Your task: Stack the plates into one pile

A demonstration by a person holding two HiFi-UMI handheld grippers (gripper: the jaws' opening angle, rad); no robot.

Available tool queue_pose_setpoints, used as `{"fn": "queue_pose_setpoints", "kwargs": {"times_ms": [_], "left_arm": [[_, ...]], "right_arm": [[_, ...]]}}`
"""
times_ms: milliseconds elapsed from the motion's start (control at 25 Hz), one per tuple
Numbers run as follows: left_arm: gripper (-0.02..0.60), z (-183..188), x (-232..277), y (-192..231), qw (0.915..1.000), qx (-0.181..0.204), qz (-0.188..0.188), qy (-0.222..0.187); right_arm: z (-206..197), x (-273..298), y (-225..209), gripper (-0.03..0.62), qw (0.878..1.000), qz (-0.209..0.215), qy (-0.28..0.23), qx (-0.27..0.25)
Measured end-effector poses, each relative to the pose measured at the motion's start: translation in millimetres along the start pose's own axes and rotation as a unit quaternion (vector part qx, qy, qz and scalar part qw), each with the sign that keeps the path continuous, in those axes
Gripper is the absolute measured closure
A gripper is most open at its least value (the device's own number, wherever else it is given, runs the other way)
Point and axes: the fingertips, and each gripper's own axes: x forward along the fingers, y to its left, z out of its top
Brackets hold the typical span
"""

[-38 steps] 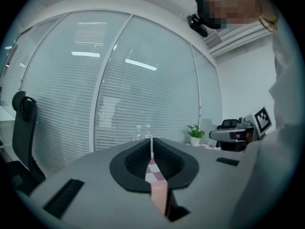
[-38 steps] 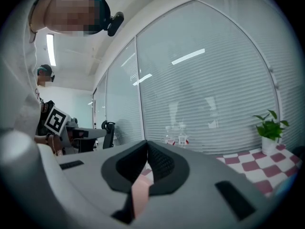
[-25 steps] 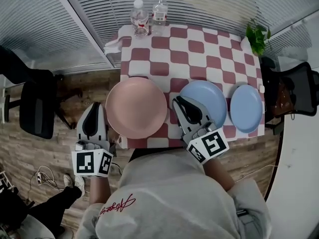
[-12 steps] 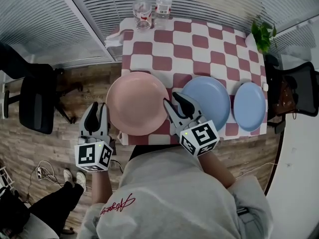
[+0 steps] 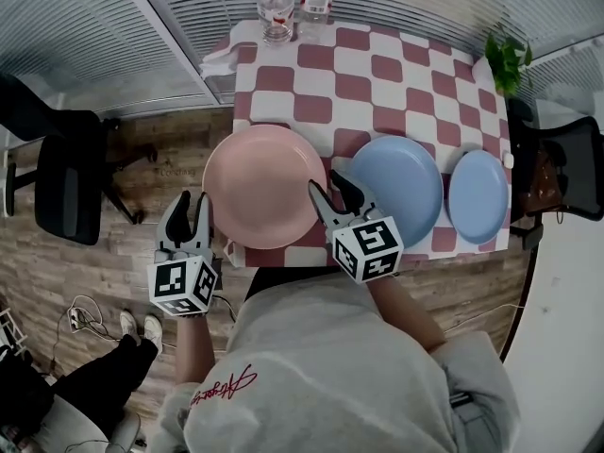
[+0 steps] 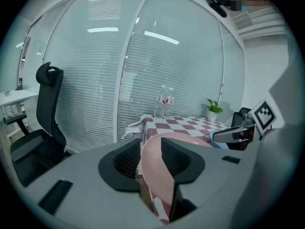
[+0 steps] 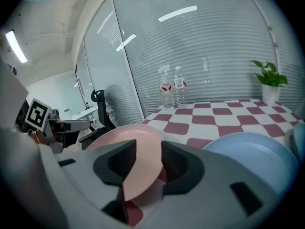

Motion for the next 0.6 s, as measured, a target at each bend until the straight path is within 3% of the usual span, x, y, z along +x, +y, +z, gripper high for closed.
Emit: {"fn": "queue_pose_setpoints", "kwargs": {"times_ms": [320,600], "left_arm": [[0.443,-29,5,5,0.9990,-0.002,0.001,0.044],[0.440,-45,10,11,0.9976,0.001,0.008,0.069]], "right_arm": [[-10,5,-3,0.433,1.000,-0.007,0.019,0.012],[-13,12,-5,0.388,0.998,-0.018,0.048,0.037]]}}
